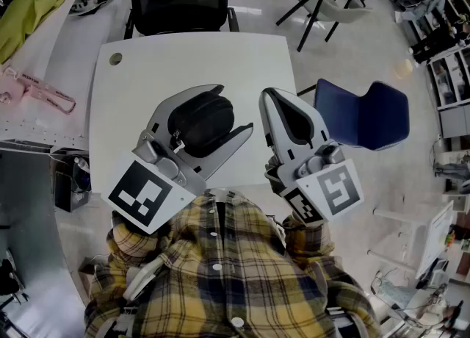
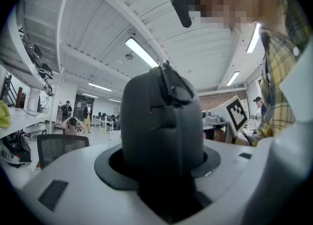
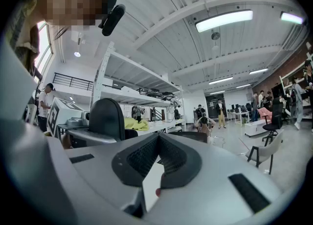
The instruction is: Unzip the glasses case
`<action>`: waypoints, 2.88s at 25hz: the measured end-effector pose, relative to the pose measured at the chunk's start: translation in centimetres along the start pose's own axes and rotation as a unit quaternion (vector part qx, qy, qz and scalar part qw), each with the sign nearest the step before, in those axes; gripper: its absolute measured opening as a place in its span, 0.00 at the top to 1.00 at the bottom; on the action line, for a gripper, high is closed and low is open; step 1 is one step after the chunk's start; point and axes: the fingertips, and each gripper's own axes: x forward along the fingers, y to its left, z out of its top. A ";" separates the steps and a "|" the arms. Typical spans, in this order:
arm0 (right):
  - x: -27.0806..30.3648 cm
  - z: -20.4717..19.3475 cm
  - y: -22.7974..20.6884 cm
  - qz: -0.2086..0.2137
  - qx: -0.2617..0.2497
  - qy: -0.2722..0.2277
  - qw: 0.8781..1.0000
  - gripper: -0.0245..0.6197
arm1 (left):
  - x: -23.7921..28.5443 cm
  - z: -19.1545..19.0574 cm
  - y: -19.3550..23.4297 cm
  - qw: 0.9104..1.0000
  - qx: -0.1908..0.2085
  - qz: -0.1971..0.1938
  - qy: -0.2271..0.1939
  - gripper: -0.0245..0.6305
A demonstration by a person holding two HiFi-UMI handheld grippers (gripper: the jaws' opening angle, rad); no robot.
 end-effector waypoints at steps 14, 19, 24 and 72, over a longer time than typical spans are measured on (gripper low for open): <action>-0.5 0.6 -1.4 -0.022 0.001 -0.012 1.000 0.96 | 0.9 0.2 1.1 0.995 0.091 0.003 0.031 0.58; -1.0 2.2 -1.2 -0.018 -0.017 -0.021 0.999 0.96 | 1.5 0.2 2.3 0.972 0.218 0.028 0.086 0.58; -1.5 3.3 -0.2 -0.003 -0.028 -0.034 0.999 0.96 | 2.1 1.1 3.8 0.927 0.348 0.062 0.125 0.58; -0.6 5.9 8.4 0.322 0.283 -0.031 0.903 0.95 | 3.0 6.0 6.1 0.756 0.611 0.184 0.144 0.58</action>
